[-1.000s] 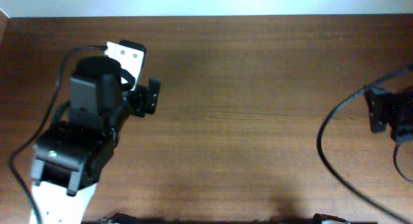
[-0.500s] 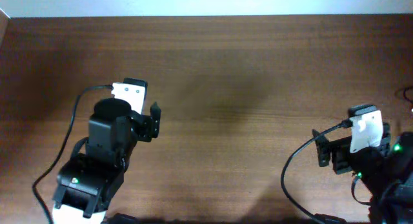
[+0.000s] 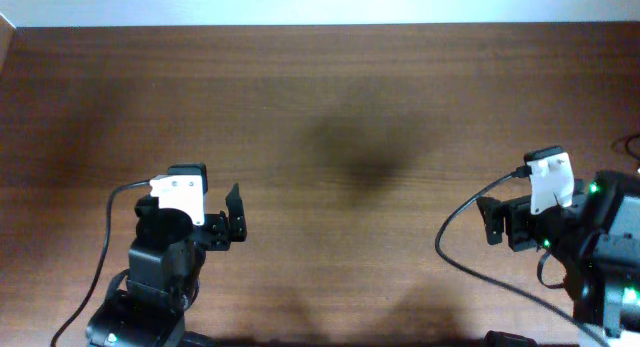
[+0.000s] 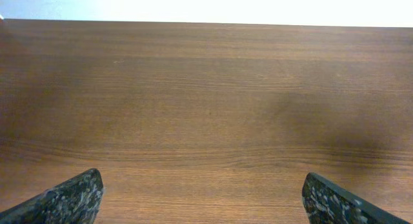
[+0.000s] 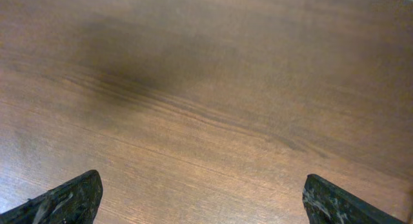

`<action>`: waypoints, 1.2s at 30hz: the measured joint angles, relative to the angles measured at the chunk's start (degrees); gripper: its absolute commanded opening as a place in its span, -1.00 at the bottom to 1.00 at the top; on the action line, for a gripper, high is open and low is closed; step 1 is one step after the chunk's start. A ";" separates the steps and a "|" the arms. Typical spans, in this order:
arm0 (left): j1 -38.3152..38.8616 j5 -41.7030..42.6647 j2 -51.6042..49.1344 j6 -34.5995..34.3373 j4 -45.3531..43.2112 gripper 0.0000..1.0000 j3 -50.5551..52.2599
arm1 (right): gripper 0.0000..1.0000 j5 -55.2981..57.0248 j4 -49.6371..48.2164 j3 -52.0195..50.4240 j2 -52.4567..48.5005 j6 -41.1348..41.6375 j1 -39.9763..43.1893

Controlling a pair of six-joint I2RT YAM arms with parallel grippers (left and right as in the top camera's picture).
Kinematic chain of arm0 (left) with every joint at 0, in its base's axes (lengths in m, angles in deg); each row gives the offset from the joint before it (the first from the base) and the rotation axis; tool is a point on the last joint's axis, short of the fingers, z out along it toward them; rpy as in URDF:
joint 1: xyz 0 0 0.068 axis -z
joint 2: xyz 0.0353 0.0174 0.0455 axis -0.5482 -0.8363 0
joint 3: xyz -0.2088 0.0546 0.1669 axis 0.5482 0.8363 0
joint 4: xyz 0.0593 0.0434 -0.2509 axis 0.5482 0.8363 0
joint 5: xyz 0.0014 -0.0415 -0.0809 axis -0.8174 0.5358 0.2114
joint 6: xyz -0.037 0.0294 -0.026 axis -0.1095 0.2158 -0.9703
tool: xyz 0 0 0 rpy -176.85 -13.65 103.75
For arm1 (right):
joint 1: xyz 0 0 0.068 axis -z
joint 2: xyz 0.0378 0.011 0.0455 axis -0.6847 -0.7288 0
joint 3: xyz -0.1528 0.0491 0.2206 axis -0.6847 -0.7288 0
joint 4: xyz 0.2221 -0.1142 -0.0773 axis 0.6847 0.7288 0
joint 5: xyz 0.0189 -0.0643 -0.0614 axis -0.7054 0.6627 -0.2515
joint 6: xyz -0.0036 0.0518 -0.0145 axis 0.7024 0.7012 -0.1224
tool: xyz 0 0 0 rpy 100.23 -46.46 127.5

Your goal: Untangle cables

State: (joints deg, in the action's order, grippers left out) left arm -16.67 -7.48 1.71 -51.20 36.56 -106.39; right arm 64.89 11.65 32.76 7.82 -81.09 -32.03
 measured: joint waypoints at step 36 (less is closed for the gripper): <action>-14.60 -6.10 35.74 0.02 -45.00 0.97 38.05 | 0.97 -1.33 -28.98 3.63 -58.77 -0.63 0.00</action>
State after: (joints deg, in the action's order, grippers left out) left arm -31.27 -13.57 37.45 -51.18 -8.45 -68.34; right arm 63.56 -17.33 36.39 -50.95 -81.72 -32.03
